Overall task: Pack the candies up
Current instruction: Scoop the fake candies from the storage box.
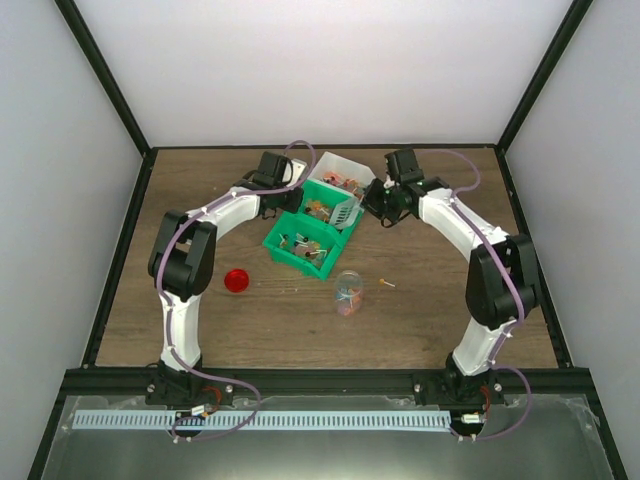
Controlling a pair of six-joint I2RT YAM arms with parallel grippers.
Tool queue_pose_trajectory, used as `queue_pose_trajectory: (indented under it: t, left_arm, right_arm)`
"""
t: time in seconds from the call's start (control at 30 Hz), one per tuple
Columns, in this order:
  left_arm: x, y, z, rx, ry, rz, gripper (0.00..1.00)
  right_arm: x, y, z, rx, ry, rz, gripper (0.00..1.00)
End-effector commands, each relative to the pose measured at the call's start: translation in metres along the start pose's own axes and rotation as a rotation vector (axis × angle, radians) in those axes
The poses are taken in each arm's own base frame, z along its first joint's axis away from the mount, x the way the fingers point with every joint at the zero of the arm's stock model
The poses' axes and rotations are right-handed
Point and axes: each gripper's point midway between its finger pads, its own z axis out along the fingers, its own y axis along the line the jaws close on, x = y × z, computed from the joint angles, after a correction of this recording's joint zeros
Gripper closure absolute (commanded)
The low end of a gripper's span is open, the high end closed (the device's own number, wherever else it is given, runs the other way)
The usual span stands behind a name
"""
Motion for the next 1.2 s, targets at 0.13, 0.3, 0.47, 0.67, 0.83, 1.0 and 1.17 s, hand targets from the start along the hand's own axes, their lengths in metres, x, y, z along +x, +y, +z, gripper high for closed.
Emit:
queue_pose_trajectory:
  t: [0.13,0.3,0.47,0.67,0.83,1.0,1.17]
  left_arm:
    - [0.007,-0.006,0.010,0.036,0.023,0.009,0.96]
    - [0.006,-0.005,0.014,0.031,0.022,-0.004,0.96]
    - [0.005,-0.005,0.015,0.031,0.018,-0.017,0.96]
    - [0.003,-0.006,0.014,0.034,0.011,-0.019,0.96]
    - [0.005,-0.008,0.017,0.036,0.015,-0.015,0.96]
    - [0.008,-0.009,0.021,0.041,0.023,-0.012,0.96]
    - [0.010,-0.010,0.024,0.046,0.033,-0.008,0.96]
  right_arm:
    - [-0.029,-0.006,-0.003,0.110,-0.084,0.039,0.99]
    - [-0.031,-0.002,-0.014,0.211,-0.113,0.033,0.99]
    - [-0.032,0.008,-0.017,0.271,-0.140,0.015,0.99]
    - [-0.030,0.000,0.008,0.368,-0.107,-0.011,0.99]
    - [-0.025,-0.007,0.030,0.410,-0.075,-0.017,0.99]
    - [-0.021,-0.008,0.054,0.373,-0.041,-0.030,0.99]
    - [-0.006,0.000,0.085,0.251,0.033,-0.058,0.99]
